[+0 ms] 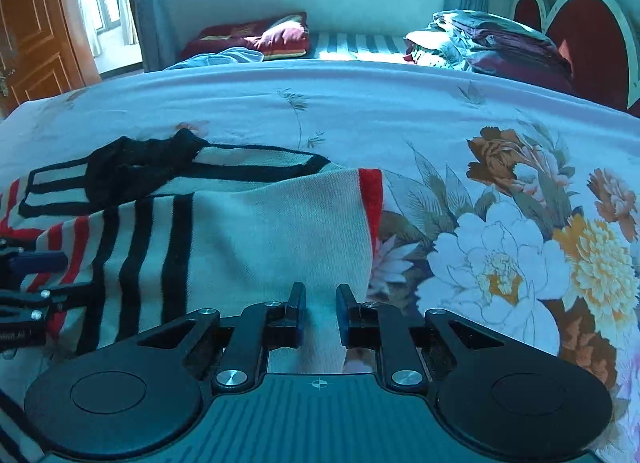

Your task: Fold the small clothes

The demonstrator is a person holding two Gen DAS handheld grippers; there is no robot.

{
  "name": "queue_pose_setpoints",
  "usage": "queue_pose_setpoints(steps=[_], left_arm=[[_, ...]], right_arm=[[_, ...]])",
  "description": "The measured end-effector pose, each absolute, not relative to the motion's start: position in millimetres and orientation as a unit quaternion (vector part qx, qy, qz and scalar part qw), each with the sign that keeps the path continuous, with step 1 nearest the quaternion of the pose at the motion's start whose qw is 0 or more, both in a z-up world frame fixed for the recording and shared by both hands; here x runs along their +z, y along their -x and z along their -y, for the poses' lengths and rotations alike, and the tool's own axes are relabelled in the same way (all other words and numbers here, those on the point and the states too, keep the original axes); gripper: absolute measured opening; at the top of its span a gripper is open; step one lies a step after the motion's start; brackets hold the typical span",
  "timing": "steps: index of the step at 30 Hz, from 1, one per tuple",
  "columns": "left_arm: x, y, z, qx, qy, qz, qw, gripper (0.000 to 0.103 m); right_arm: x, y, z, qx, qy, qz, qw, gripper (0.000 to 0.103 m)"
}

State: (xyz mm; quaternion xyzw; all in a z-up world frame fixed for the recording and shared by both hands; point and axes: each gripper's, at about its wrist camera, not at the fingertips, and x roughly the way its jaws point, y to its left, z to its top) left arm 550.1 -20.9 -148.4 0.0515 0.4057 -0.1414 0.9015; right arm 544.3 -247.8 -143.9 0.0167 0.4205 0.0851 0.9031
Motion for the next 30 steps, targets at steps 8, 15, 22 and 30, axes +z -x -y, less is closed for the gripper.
queue_pose_setpoints(steps=[8,15,22,30], left_arm=[[-148,-513,-13,-0.128,-0.040,-0.392,0.910,0.055],[-154,-511,-34,-0.110,-0.035,-0.400,0.909,0.059],[-155,-527,-43,-0.099,-0.039,-0.405,0.908,0.074],[-136,-506,-79,-0.072,0.034,-0.381,0.921,0.075]], right_arm=[[-148,-487,235,0.079,0.022,-0.420,0.904,0.018],[-157,-482,227,0.084,0.001,-0.436,0.896,0.017],[-146,-491,223,0.074,-0.025,-0.427,0.901,0.018],[-126,-490,215,0.062,-0.073,-0.410,0.907,0.018]])
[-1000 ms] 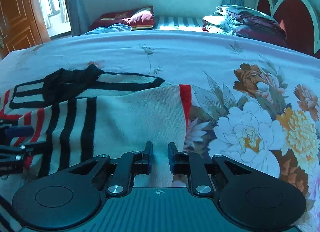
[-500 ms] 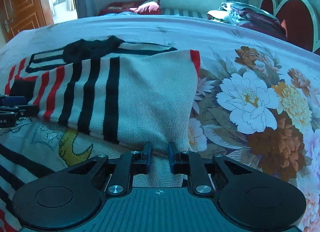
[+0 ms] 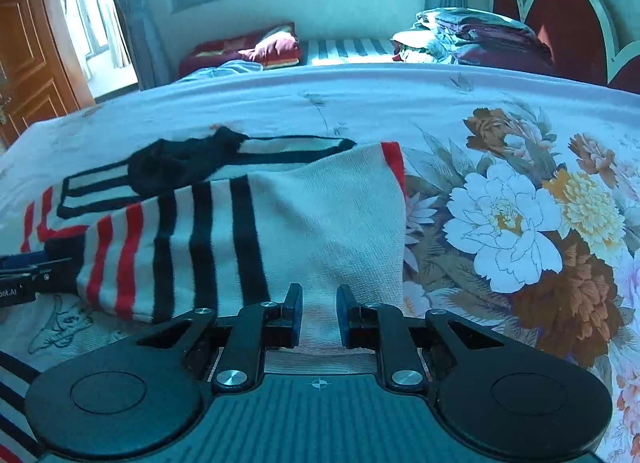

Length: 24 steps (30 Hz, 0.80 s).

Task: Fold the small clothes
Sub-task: 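Grasp the black cuff of the other sleeve with the left tool and lift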

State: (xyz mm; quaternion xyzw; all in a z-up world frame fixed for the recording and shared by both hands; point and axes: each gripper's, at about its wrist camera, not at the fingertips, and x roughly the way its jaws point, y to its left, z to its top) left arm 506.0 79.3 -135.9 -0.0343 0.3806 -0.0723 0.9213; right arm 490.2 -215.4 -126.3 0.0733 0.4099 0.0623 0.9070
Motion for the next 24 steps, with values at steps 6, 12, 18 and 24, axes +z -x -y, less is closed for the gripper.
queue_pose_setpoints(steps=[6,12,18,24], left_arm=[[-125,-439,-169,0.008,0.101,-0.357,0.928,0.092],[-121,-372,-284,0.146,0.215,-0.324,0.910,0.062],[-146,-331,-374,0.225,0.421,-0.255,0.841,0.052],[-153,-339,-404,0.238,0.457,-0.214,0.830,0.047]], right_arm=[[-117,-469,208,0.067,-0.103,-0.388,0.913,0.075],[-113,-473,188,0.100,-0.090,-0.389,0.911,0.065],[-113,-488,157,0.102,-0.076,-0.390,0.912,0.061],[-117,-492,148,0.088,-0.078,-0.399,0.909,0.056]])
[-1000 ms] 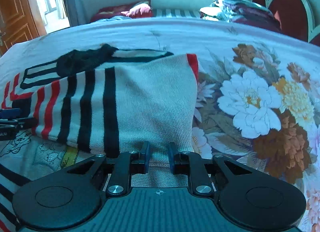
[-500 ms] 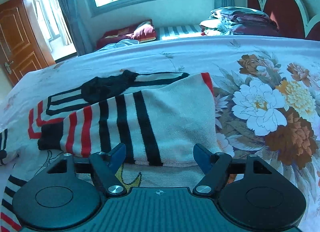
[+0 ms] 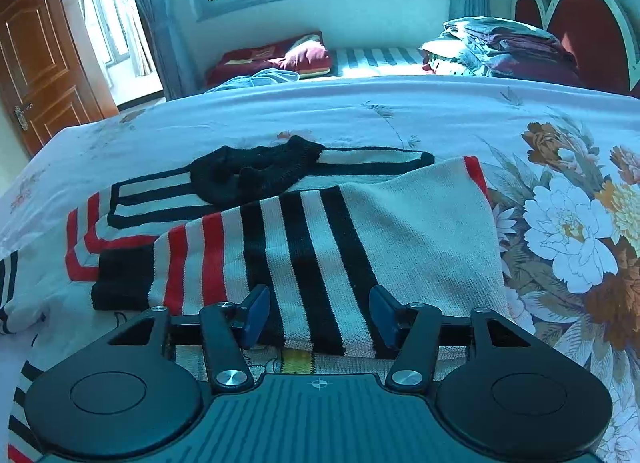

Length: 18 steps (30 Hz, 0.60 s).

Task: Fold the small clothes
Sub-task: 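Grasp the black cuff of the other sleeve with the left tool and lift, then fold the held sleeve across the sweater body with the left tool and release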

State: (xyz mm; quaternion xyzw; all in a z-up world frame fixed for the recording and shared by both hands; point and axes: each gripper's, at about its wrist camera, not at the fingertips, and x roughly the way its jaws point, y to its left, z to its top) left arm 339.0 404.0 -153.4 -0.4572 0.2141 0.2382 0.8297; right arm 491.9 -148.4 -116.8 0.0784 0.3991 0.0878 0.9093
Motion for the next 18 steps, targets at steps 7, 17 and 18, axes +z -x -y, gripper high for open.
queue_pose_setpoints(steps=[7,17,18], left_arm=[[-142,-362,-410,0.210,0.406,-0.235,0.858,0.004],[-74,-462,-256,0.007,0.250,-0.251,0.935,0.004],[-72,-471,-237,-0.013,0.240,-0.256,0.936,0.004]], right_arm=[[-114,-485,164,0.057,-0.080,-0.402,0.910,0.056],[-103,-477,187,0.035,-0.098,-0.388,0.916,0.056],[-102,-476,191,0.034,-0.101,-0.386,0.916,0.056]])
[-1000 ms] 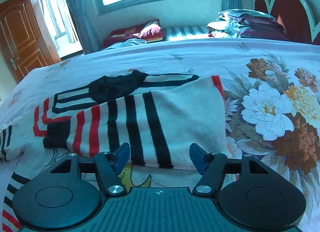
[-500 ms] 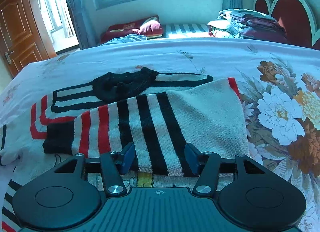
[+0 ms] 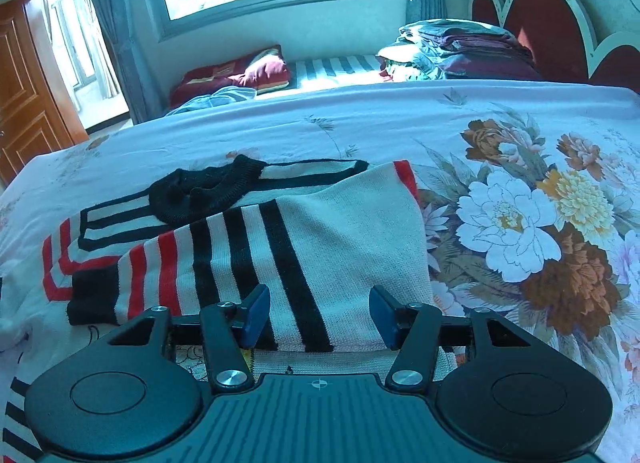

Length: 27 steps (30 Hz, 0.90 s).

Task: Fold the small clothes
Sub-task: 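Fold the held sleeve across the sweater body with the left tool and release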

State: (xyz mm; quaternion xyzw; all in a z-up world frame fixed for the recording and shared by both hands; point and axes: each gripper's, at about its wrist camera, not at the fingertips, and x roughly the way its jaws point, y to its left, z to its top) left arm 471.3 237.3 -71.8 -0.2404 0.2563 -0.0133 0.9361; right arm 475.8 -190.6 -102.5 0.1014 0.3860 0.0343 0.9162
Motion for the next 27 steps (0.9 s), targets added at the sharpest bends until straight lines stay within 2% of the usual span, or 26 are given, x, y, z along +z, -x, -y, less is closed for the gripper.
queue_pose_setpoints(steps=[7,13,15,17,18,19,21,27], left_arm=[[-82,-529,-95,-0.133,0.134,-0.330,0.925,0.004],[-136,-556,-6,-0.199,0.072,-0.416,0.884,0.006],[-149,-554,18,-0.214,0.062,-0.437,0.871,0.024],[-149,-549,36,-0.230,0.050,-0.425,0.874,0.055],[-147,-547,46,-0.244,0.044,-0.419,0.873,0.060],[-146,-545,52,-0.262,0.040,-0.415,0.870,0.069],[-140,-537,61,-0.295,0.031,-0.402,0.866,0.071],[-118,-503,2,-0.214,0.034,-0.357,0.909,0.061]], right_arm=[[-103,-473,215,0.026,-0.133,-0.377,0.916,0.056],[-102,-464,235,0.030,-0.165,-0.375,0.912,0.056],[-101,-460,242,0.037,-0.180,-0.374,0.909,0.056],[-99,-456,249,0.038,-0.191,-0.371,0.908,0.056],[-99,-455,252,0.038,-0.195,-0.370,0.908,0.056],[-98,-454,255,0.036,-0.199,-0.368,0.907,0.056],[-99,-455,259,0.034,-0.208,-0.366,0.906,0.056],[-107,-472,247,0.060,-0.226,-0.377,0.896,0.056]])
